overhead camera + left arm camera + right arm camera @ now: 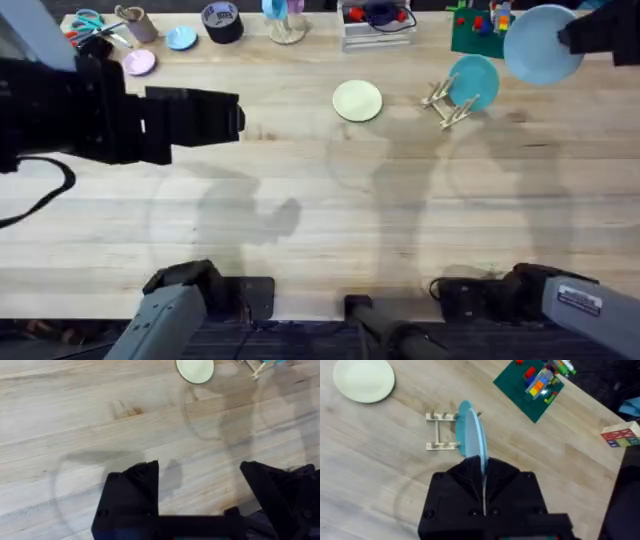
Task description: Pick up the plates from the table one by one and place each into a slot on the dish rack.
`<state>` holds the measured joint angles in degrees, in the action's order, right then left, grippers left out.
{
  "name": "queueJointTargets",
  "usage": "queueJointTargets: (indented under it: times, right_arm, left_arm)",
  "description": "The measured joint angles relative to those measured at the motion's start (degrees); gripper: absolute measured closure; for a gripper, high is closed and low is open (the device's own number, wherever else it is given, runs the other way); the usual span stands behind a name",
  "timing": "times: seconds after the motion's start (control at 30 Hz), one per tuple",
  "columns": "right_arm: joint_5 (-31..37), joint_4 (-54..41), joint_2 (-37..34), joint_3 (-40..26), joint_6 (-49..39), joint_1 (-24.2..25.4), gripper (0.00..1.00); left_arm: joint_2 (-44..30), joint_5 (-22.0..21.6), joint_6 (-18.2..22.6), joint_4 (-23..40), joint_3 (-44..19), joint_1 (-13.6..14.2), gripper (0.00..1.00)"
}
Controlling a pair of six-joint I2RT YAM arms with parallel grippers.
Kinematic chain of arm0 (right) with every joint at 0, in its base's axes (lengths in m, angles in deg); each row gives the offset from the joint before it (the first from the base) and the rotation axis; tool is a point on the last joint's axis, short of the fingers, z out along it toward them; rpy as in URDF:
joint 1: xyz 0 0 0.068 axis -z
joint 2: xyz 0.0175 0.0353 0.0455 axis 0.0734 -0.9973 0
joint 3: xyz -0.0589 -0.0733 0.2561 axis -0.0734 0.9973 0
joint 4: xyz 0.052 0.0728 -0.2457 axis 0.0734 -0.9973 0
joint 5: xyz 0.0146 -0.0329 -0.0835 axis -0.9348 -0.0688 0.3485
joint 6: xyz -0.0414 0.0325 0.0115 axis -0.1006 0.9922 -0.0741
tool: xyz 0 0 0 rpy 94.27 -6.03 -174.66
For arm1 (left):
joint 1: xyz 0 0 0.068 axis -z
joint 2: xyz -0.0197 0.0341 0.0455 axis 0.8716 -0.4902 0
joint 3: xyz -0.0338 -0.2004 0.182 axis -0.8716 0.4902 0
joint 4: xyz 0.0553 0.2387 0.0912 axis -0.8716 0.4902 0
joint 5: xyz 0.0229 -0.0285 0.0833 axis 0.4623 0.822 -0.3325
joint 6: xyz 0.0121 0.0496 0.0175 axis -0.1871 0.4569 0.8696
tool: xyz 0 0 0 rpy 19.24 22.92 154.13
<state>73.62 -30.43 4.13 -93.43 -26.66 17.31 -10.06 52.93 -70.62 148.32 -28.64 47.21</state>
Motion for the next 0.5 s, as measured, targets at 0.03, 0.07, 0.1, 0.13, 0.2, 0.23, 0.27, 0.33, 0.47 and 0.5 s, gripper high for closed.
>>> queueJointTargets:
  times: [0.03,0.07,0.1,0.13,0.2,0.23,0.27,0.33,0.47,0.5]
  right_arm:
    - [-0.33,0.01,-0.48,0.00,-0.15,0.00,0.974]
    - [-0.83,0.04,-0.85,0.00,-0.25,0.00,0.974]
    - [-1.32,0.11,-1.14,0.00,-0.37,0.00,0.974]
    - [-1.64,0.21,-1.31,0.00,-0.53,0.00,0.974]
    - [-2.20,0.42,-1.39,0.00,-0.56,0.00,0.974]
    - [-2.46,0.44,-1.37,0.00,-0.58,-0.02,0.974]
    - [-2.60,0.44,-1.37,0.00,-0.56,-0.02,0.974]
    - [-2.77,0.46,-1.37,0.00,-0.51,0.00,0.974]
    - [-2.81,0.51,-1.37,0.00,-0.49,-0.02,0.974]
    - [-2.81,0.52,-1.37,0.00,-0.49,0.00,0.974]
  left_arm:
    - [0.00,0.01,0.01,0.00,0.00,0.00,0.007]
    - [0.00,0.00,0.00,0.00,0.00,0.00,0.006]
    - [0.00,0.00,0.00,0.02,0.00,0.00,0.008]
    - [0.01,0.00,0.00,0.04,0.00,0.00,0.007]
    - [0.00,0.02,0.00,0.07,0.00,0.00,0.007]
    - [0.00,0.00,0.01,0.07,0.00,0.00,0.007]
    - [0.00,0.00,0.00,0.09,0.00,0.00,0.007]
    - [0.00,0.01,0.00,0.08,0.00,0.00,0.007]
    - [0.00,0.01,0.00,0.09,0.00,0.00,0.008]
    - [0.00,0.00,0.02,0.09,0.00,0.00,0.008]
